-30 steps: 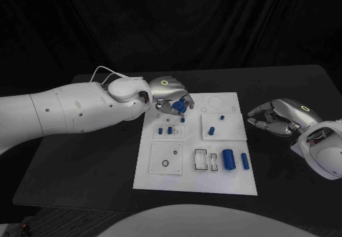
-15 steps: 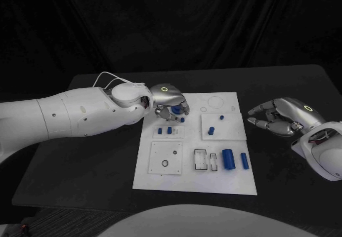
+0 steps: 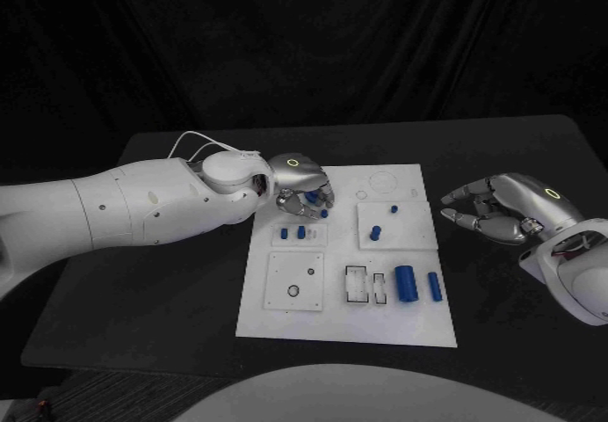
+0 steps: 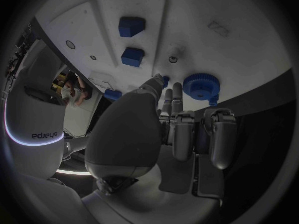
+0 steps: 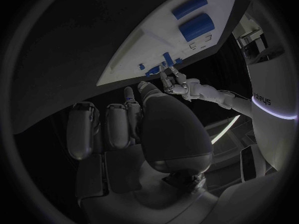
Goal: Assemble the parts on the task board
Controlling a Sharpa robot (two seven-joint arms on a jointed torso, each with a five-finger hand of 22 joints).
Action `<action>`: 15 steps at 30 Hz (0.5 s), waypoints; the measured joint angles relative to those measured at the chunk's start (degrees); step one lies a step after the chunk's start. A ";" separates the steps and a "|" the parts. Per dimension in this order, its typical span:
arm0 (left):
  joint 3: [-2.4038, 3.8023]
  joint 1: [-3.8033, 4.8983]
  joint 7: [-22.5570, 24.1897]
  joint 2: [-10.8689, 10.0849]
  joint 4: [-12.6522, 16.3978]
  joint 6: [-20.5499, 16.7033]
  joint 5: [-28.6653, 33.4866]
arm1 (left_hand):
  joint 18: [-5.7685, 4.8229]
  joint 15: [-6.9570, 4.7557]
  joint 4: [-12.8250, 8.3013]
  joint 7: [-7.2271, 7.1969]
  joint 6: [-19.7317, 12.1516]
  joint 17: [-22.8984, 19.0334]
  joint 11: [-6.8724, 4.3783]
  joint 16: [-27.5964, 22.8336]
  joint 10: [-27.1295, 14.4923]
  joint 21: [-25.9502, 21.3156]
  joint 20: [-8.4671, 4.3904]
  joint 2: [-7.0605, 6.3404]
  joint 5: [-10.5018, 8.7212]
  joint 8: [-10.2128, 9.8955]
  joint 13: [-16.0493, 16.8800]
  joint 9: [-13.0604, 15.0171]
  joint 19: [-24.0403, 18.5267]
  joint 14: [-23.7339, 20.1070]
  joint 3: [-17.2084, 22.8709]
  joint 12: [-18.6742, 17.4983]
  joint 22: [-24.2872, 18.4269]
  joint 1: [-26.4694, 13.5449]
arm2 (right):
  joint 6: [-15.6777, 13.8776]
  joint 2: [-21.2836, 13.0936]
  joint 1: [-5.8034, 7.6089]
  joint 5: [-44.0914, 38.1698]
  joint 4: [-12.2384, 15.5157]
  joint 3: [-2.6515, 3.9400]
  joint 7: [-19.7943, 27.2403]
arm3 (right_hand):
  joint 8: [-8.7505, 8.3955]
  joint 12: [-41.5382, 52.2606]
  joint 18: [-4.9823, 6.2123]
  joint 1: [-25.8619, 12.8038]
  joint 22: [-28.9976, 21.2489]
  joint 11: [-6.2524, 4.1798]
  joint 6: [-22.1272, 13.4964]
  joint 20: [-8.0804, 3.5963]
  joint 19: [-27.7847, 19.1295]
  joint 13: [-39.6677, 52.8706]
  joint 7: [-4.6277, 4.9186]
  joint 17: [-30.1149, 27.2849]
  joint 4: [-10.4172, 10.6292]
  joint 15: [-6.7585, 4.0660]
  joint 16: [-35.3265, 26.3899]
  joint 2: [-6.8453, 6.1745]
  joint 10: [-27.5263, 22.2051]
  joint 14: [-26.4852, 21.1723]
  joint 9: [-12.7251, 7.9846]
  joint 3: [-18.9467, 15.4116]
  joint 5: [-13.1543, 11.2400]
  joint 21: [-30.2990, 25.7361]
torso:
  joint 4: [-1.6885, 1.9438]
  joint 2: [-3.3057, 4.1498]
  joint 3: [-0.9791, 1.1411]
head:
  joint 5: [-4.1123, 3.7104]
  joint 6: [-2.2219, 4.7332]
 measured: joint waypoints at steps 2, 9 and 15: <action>0.00 -0.15 -0.21 0.16 -0.25 0.04 -0.01 | 0.00 0.00 -0.06 0.00 0.00 0.00 0.30 0.00 0.42 0.00 0.00 0.28 0.00 0.00 0.12 -0.13 0.00 0.00 0.06 0.17 0.00 -0.28 | -0.21 -0.14 0.00 0.00 0.16 0.00 0.13 | 0.00 0.00 0.00 0.00 0.00 0.00 0.00 0.00 0.00 0.00 0.00 0.00 0.00 0.00 0.00 0.00 0.00 0.00 0.00 0.00 0.02 0.00 | 0.00 -0.01 0.01 | -0.03 0.00; 0.01 -0.90 -0.65 0.82 -1.07 -0.06 -0.03 | 0.01 0.00 -0.58 0.02 0.43 0.00 0.29 0.00 0.82 0.00 0.00 0.72 0.41 0.00 0.36 -0.33 0.00 0.00 0.58 0.17 0.00 0.17 | -0.69 -0.28 0.00 0.00 0.43 0.00 0.37 | 0.00 0.01 0.00 0.00 -0.01 0.01 0.00 0.00 0.00 0.00 0.00 -0.01 0.00 0.00 0.00 0.00 -0.01 0.00 0.00 0.00 0.27 0.00 | 0.00 -0.02 0.02 | -0.22 0.00; 0.14 -1.19 -0.61 1.26 -1.38 -0.82 -0.01 | 0.00 0.00 -1.72 0.66 2.74 0.00 -0.28 -0.67 1.87 -0.21 0.00 1.53 1.83 0.83 0.15 -0.44 0.00 0.00 2.05 0.17 -0.01 0.98 | -0.84 -0.32 0.00 0.00 0.53 0.01 0.43 | 0.00 0.05 0.00 0.00 -0.01 0.01 0.00 0.00 0.00 0.00 0.00 -0.01 0.15 0.00 0.00 0.00 -0.01 0.00 0.00 0.16 0.66 0.00 | 0.02 -0.01 0.00 | -0.36 0.00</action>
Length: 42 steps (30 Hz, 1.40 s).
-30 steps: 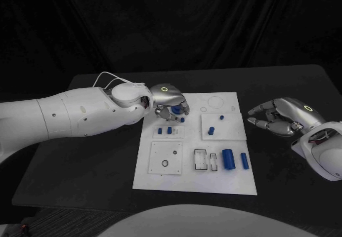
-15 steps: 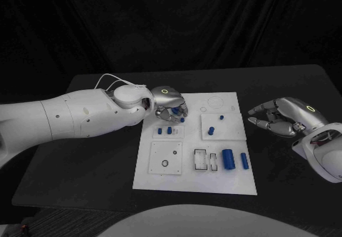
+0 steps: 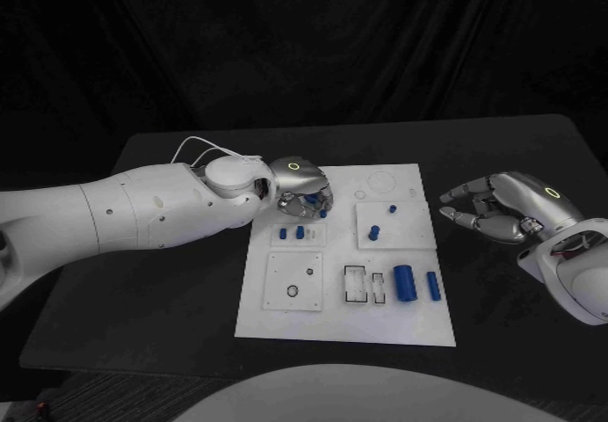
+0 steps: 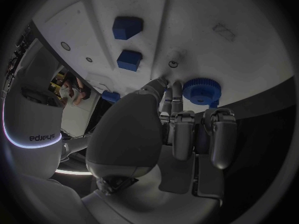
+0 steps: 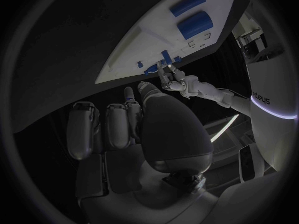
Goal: Assemble the parts on the task board
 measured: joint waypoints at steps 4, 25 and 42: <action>-0.01 -0.18 0.32 0.12 -0.14 -0.80 0.01 | 0.00 0.00 -0.45 0.15 1.16 0.00 -0.16 -0.24 1.31 0.05 0.00 0.05 0.00 0.41 -0.99 -0.11 0.00 0.00 0.76 -0.51 0.00 0.05 | -0.05 -0.04 0.00 0.00 0.01 0.00 0.00 | 0.00 0.01 0.00 0.00 0.00 0.00 0.00 0.00 0.00 0.00 0.00 0.00 0.00 0.00 0.00 0.00 -0.01 0.00 0.00 0.00 0.00 0.00 | 0.04 0.01 -0.02 | -0.06 0.00; -0.06 -0.64 2.83 0.62 -0.63 -2.60 -0.03 | 0.01 -0.43 -2.53 -0.35 6.21 0.00 -0.84 -0.70 5.70 0.59 -0.21 -0.02 4.59 1.84 -5.25 -0.49 0.20 0.00 3.14 -3.78 0.00 -0.35 | -0.06 0.08 0.00 0.00 -0.37 0.00 -0.05 | 0.00 0.21 0.00 0.00 -0.01 0.11 0.37 0.00 0.00 -0.27 0.06 -0.01 -0.32 0.00 0.00 0.00 -0.11 0.00 0.00 0.32 0.00 0.00 | -0.01 0.00 0.00 | -0.41 0.00; -0.16 0.54 3.10 -5.43 4.52 -5.87 -0.09 | 0.01 -0.84 -3.35 -0.08 7.93 -0.01 -0.80 -0.93 8.22 1.92 -0.64 -0.47 4.61 2.20 -6.60 -0.48 0.19 0.00 3.93 -5.13 -0.01 -1.87 | 0.14 0.39 0.00 0.00 -0.69 -0.01 -0.33 | 0.00 0.22 0.00 0.31 0.03 -0.02 0.36 0.00 0.00 -0.30 0.06 -0.11 -0.32 0.00 0.00 -0.27 0.02 0.00 0.01 0.32 0.24 0.00 | 0.06 -0.02 -0.02 | -0.36 0.00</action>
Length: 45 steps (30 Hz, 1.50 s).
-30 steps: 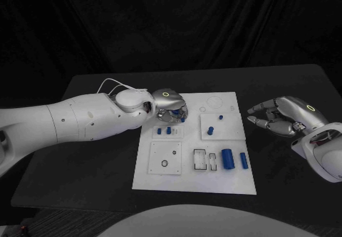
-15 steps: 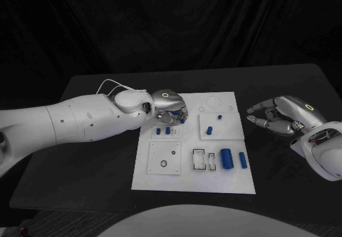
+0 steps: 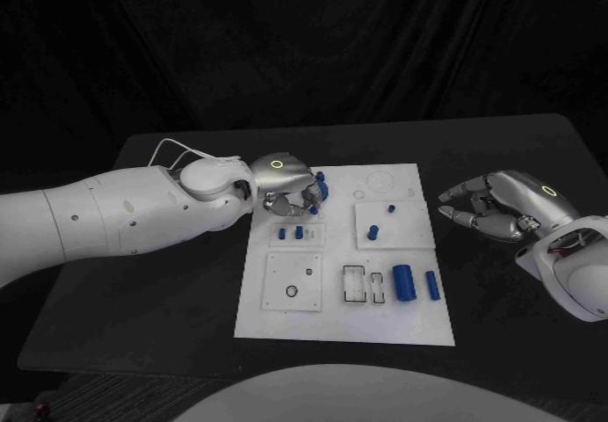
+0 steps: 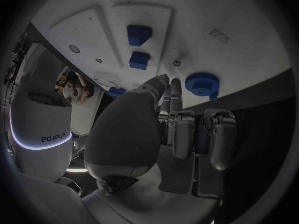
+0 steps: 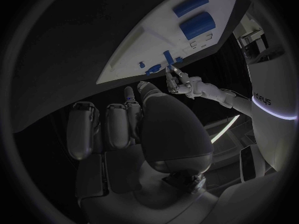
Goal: Assemble the parts on the task board
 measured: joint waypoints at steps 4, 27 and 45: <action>0.09 1.81 -0.20 -2.15 2.01 -0.89 0.00 | 0.00 0.00 -0.06 0.00 0.01 0.00 0.00 -0.26 0.00 0.00 0.00 -0.38 -0.52 0.00 -0.70 0.00 0.00 0.00 0.74 -1.08 0.00 -0.38 | 0.04 0.12 0.00 0.00 -0.18 0.00 -0.09 | 0.00 0.01 0.00 0.04 0.00 0.00 0.00 0.00 0.00 0.00 0.00 0.00 -0.15 0.00 0.00 0.04 0.00 0.00 0.00 0.15 0.00 0.00 | 0.08 0.03 0.01 | 0.09 0.00; 0.04 3.02 -2.41 -6.63 4.57 0.12 -0.01 | 0.00 0.01 0.59 -0.07 -0.79 0.00 0.26 -0.73 -0.78 -0.23 0.01 -0.61 -1.08 -1.13 -2.34 -0.25 0.00 0.00 1.99 -3.53 0.00 -1.95 | -0.02 1.05 0.00 0.09 -0.92 0.00 -0.08 | -0.35 -0.36 0.00 0.71 -0.02 0.02 -0.02 0.00 0.00 0.10 0.02 0.00 -0.56 -0.26 0.00 0.23 -0.02 0.04 -0.05 0.56 0.61 0.00 | 0.16 0.06 -0.08 | 1.20 0.00; 0.01 0.73 -3.27 -5.28 3.20 2.26 -0.02 | 0.00 0.01 0.50 -0.06 -0.79 0.00 0.67 -0.72 -1.19 -0.46 0.01 -0.61 -1.09 -1.14 -2.72 -0.30 0.00 0.00 2.39 -4.21 0.00 -1.95 | -0.09 0.74 -0.01 0.15 -0.86 0.00 -0.02 | -0.35 -0.59 0.00 0.77 -0.03 0.12 -0.03 0.00 0.00 0.11 0.04 0.01 -0.56 -0.25 0.00 0.29 -0.12 0.03 -0.04 0.56 0.60 0.00 | 0.03 0.05 -0.01 | 1.33 0.00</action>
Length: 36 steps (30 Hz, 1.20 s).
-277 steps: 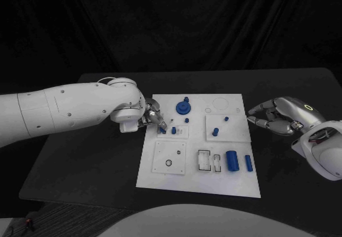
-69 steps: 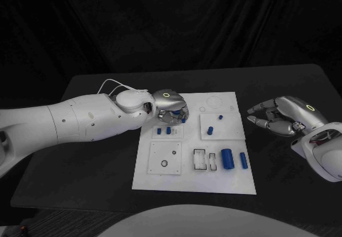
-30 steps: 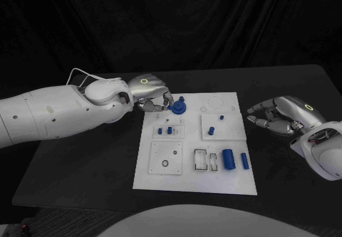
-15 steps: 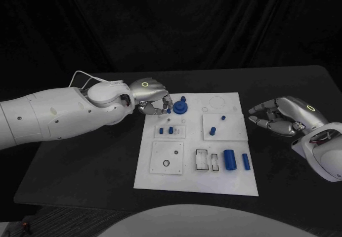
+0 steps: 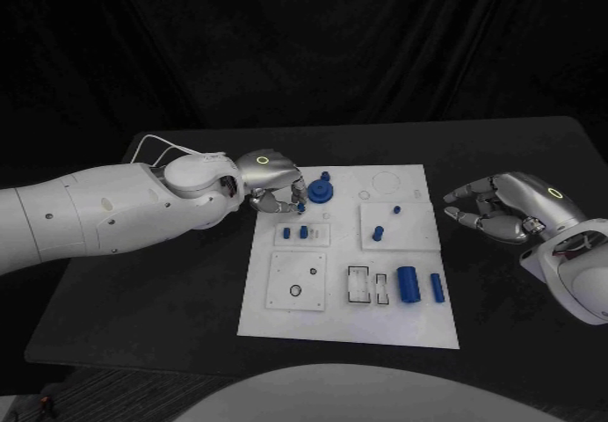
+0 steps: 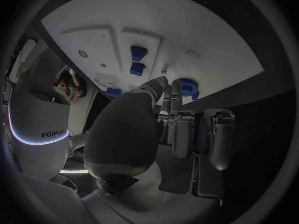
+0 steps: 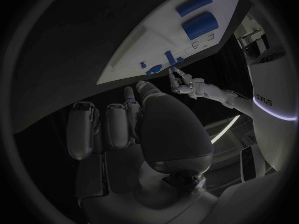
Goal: Assemble the parts on the task board
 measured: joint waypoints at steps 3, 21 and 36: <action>0.00 -0.30 -0.05 0.23 -0.26 0.19 0.00 | 0.00 0.00 0.00 0.00 0.00 0.00 0.00 0.00 0.00 0.00 0.00 0.00 0.00 0.00 0.00 0.00 0.00 0.00 0.00 0.00 0.00 0.00 | 0.00 -0.02 0.00 0.01 0.00 0.00 0.00 | 0.00 -0.01 0.00 0.00 0.00 0.01 0.00 0.00 0.00 0.01 0.00 0.00 0.00 0.01 0.00 0.00 0.00 -0.01 0.00 0.00 0.00 0.00 | 0.01 -0.02 0.01 | -0.05 0.00; 0.00 -0.80 -0.55 0.57 -1.03 1.17 -0.01 | 0.00 0.00 -0.07 -0.01 0.05 0.00 0.00 -0.40 0.00 -0.21 0.00 0.02 -0.19 0.08 -0.13 0.08 0.00 0.00 0.23 0.00 0.00 0.01 | 0.08 -0.11 0.00 0.02 -0.07 0.00 -0.04 | 0.00 0.05 0.00 0.13 -0.01 -0.12 0.00 0.00 0.00 0.17 0.00 -0.01 0.00 0.03 0.00 -0.14 0.13 -0.01 0.01 0.00 0.12 0.00 | 0.05 -0.04 0.01 | -0.09 0.00; 0.00 -0.83 -1.42 0.18 -1.04 0.01 -0.01 | 0.00 0.00 -0.07 0.21 -3.64 0.00 0.01 -1.25 -1.24 -1.35 0.00 -0.74 -4.64 -1.93 -0.97 -0.97 0.00 0.00 0.23 -1.50 0.00 -1.21 | 0.31 -0.09 -0.02 0.04 -0.23 0.00 -0.12 | -0.22 0.08 0.01 0.20 0.01 -0.13 0.00 0.00 0.00 0.17 0.00 -0.13 -0.15 0.08 0.00 -0.24 0.13 0.02 -0.06 0.15 0.32 0.00 | 0.04 -0.04 0.00 | 0.04 -0.01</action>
